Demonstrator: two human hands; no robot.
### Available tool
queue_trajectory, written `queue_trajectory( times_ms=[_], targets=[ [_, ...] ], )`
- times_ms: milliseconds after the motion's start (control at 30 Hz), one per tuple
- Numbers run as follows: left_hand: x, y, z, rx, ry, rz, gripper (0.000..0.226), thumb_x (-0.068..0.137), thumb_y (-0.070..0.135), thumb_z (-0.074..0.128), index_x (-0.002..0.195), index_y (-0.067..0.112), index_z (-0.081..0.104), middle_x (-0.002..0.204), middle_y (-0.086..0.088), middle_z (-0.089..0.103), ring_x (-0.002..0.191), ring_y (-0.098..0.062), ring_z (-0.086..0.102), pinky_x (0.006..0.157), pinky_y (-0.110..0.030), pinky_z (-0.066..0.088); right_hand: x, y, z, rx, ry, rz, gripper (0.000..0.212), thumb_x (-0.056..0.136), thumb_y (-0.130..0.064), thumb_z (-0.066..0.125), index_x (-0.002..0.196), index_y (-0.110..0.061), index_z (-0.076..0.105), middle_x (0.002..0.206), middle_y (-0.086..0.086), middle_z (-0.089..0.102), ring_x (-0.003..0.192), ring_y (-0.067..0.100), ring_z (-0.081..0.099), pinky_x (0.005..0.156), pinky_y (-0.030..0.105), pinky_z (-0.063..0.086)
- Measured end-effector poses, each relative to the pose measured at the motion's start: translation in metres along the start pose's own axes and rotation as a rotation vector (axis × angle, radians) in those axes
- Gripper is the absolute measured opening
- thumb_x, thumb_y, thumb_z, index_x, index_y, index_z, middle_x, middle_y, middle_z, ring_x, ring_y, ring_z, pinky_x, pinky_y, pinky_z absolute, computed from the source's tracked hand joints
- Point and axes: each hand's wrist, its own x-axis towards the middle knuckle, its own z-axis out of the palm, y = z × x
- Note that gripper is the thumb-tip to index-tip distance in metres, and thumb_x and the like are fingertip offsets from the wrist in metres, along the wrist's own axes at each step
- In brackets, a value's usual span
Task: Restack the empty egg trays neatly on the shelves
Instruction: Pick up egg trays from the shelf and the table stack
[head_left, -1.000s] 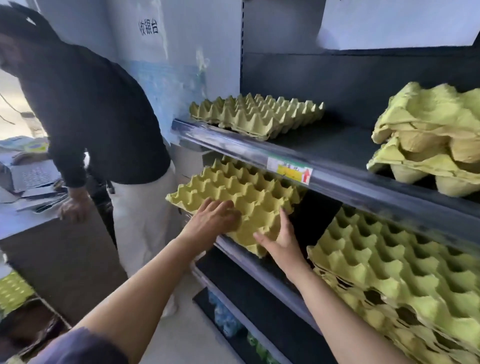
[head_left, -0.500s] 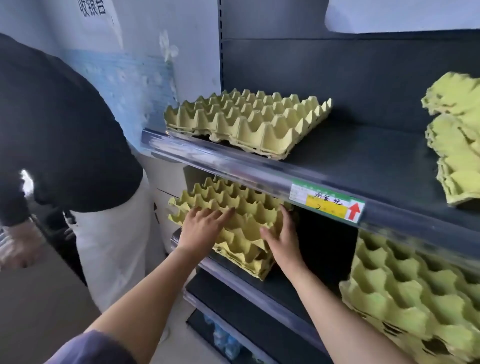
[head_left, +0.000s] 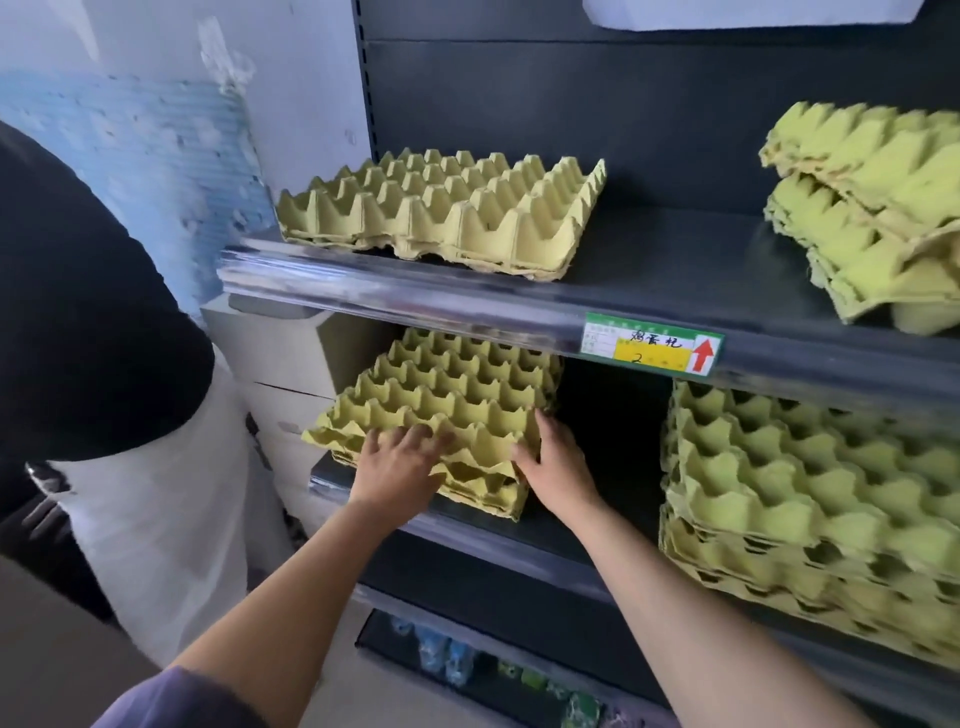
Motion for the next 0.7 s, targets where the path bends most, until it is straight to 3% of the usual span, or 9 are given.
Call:
queue_trajectory(
  times_ms=[100,167,267,367,433,533,700],
  targets=[
    [0.001,0.015,-0.014,-0.012,0.099,0.027,0.049,0.096,0.051,0.033,0.142,0.034,0.032,0.143,0.000,0.038,0.133,-0.024,0.034,0.112,-0.048,0.020,-0.016,0.003,-0.016,-0.141,0.080,-0.064,0.058,0.097,-0.040,0.046,0.148,-0.019,0.029,0.150,0.007,0.032,0.135,0.027,0.036,0.107,0.041,0.038],
    [0.005,0.030,-0.030,-0.027,0.163,0.091,0.041,0.096,0.044,0.039,0.132,0.028,0.047,0.132,-0.002,0.050,0.123,-0.026,0.045,0.106,-0.047,0.031,-0.029,0.004,-0.031,-0.268,0.168,-0.161,0.052,0.098,-0.037,0.046,0.144,-0.016,0.037,0.144,0.007,0.040,0.129,0.026,0.042,0.102,0.039,0.042],
    [0.012,0.064,-0.053,-0.043,0.308,0.219,0.026,0.084,0.031,0.063,0.108,0.020,0.066,0.101,-0.005,0.065,0.092,-0.029,0.062,0.080,-0.043,0.047,-0.048,0.008,-0.060,-0.405,0.323,-0.280,0.042,0.093,-0.028,0.057,0.131,-0.011,0.054,0.128,0.009,0.056,0.111,0.031,0.056,0.086,0.043,0.051],
    [0.016,0.118,-0.077,-0.101,0.451,0.342,0.023,0.074,0.022,0.074,0.096,0.017,0.069,0.084,-0.003,0.066,0.074,-0.028,0.064,0.063,-0.037,0.049,-0.070,0.029,-0.097,-0.464,0.511,-0.312,0.032,0.083,-0.023,0.066,0.112,-0.011,0.067,0.107,0.009,0.067,0.090,0.031,0.064,0.068,0.041,0.056],
    [0.016,0.158,-0.092,-0.127,0.538,0.426,0.014,0.079,0.023,0.067,0.092,0.019,0.069,0.080,0.000,0.066,0.070,-0.026,0.063,0.059,-0.033,0.047,-0.090,0.049,-0.126,-0.495,0.564,-0.291,0.028,0.083,-0.024,0.062,0.108,-0.013,0.068,0.104,0.006,0.067,0.089,0.029,0.063,0.069,0.041,0.055],
    [0.011,0.237,-0.110,-0.175,0.567,0.554,0.024,0.084,0.029,0.045,0.086,0.019,0.067,0.075,0.002,0.063,0.067,-0.024,0.060,0.058,-0.031,0.043,-0.134,0.098,-0.178,-0.590,0.629,-0.230,0.028,0.087,-0.028,0.051,0.106,-0.017,0.068,0.104,0.001,0.067,0.092,0.026,0.061,0.075,0.040,0.052],
    [-0.014,0.380,-0.140,-0.301,0.613,0.681,0.030,0.082,0.029,0.040,0.086,0.017,0.067,0.075,0.002,0.066,0.067,-0.025,0.063,0.059,-0.030,0.045,-0.223,0.192,-0.273,-0.662,0.760,-0.117,0.031,0.087,-0.032,0.046,0.103,-0.018,0.068,0.101,-0.001,0.067,0.092,0.025,0.060,0.078,0.039,0.049]
  ],
)
